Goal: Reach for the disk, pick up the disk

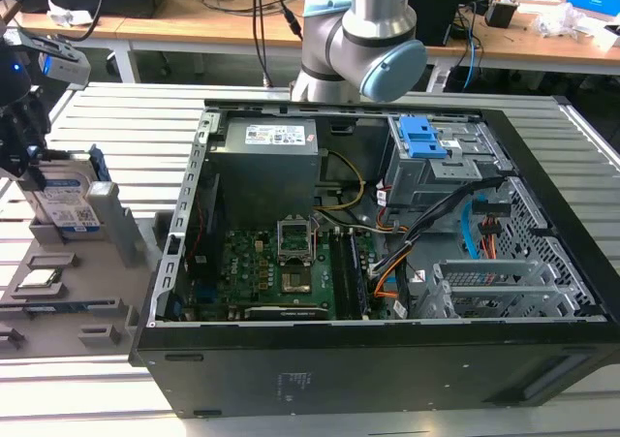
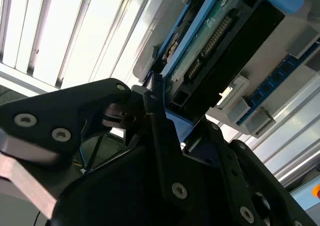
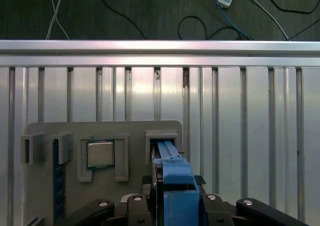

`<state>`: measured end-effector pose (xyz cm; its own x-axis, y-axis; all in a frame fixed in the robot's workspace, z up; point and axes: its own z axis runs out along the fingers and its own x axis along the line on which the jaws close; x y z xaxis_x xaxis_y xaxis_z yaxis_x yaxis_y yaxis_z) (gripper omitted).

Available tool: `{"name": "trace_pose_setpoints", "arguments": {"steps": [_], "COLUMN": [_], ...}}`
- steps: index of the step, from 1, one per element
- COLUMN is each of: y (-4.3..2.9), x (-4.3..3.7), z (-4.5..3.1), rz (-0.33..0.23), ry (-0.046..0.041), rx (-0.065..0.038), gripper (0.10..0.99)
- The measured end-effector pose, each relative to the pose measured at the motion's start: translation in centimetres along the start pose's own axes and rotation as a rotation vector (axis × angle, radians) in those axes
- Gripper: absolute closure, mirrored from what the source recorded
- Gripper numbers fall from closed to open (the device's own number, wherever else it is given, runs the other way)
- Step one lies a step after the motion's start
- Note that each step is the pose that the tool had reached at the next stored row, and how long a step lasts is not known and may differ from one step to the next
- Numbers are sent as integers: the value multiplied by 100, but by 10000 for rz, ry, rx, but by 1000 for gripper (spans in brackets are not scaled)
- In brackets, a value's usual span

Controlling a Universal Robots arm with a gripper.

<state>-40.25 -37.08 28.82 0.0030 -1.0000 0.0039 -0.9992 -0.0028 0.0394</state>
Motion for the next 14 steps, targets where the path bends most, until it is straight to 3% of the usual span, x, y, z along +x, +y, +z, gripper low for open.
{"name": "trace_pose_setpoints", "arguments": {"steps": [14], "y": [0], "x": [0], "z": [0], "rz": [2], "ry": [41], "rx": [1], "gripper": [718]}}
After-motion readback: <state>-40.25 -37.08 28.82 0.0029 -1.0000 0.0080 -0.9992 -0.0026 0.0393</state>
